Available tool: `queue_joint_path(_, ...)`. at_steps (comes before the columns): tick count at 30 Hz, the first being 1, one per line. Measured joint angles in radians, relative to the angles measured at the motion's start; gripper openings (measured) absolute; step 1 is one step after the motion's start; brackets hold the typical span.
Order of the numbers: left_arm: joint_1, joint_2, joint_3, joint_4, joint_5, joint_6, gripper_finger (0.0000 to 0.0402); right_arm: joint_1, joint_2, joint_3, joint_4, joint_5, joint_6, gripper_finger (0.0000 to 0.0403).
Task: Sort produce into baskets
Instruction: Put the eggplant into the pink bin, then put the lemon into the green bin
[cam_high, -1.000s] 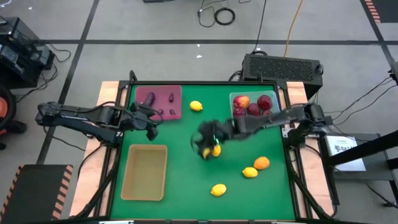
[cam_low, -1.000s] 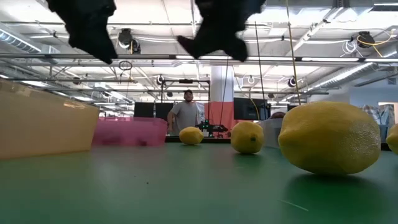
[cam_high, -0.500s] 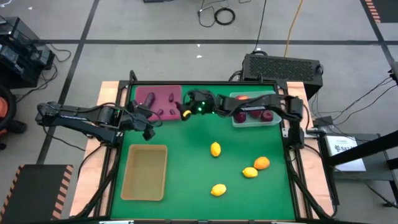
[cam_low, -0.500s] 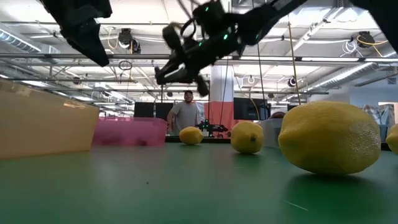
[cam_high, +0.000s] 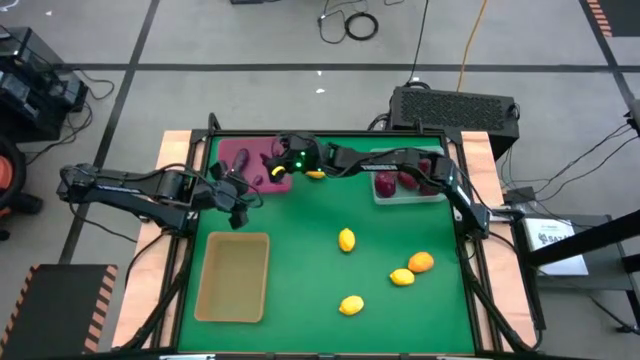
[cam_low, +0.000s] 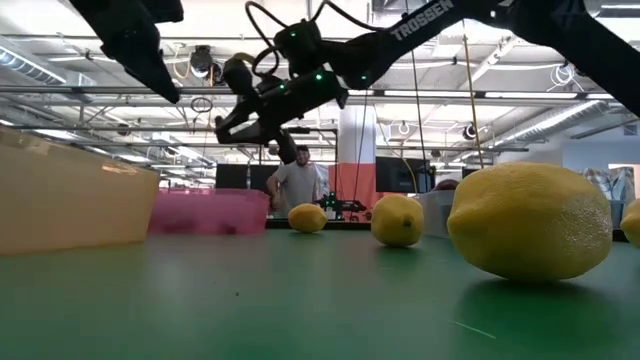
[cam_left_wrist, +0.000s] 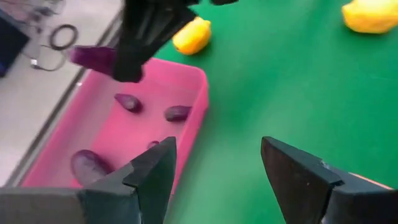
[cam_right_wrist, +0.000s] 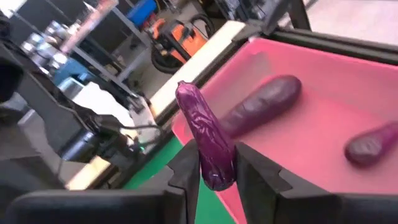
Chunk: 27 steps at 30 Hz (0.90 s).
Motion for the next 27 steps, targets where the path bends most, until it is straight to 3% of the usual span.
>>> queue_joint_path(3,-0.001,0.0,0.0,-0.001,0.045,-0.007,0.0242,-0.004,0.012,0.025,-0.015,0.009,-0.026,0.0096)
queue_joint_path(17,-0.001,0.0,0.0,0.027,0.067,-0.061,0.0242,-0.044,0.0,0.029,-0.074,-0.013,-0.052,0.0163)
queue_joint_path(19,-0.001,0.005,0.0,0.034,0.067,-0.061,0.0242,-0.056,-0.024,0.029,-0.127,-0.046,-0.048,0.0173)
queue_joint_path(24,-0.001,0.02,0.0,0.066,0.062,-0.113,0.0242,-0.109,-0.118,0.03,-0.383,-0.274,-0.092,0.0185)
queue_joint_path(27,-0.001,0.043,0.0,0.116,0.06,-0.113,0.0242,-0.126,-0.18,0.029,-0.573,-0.306,-0.175,0.0185)
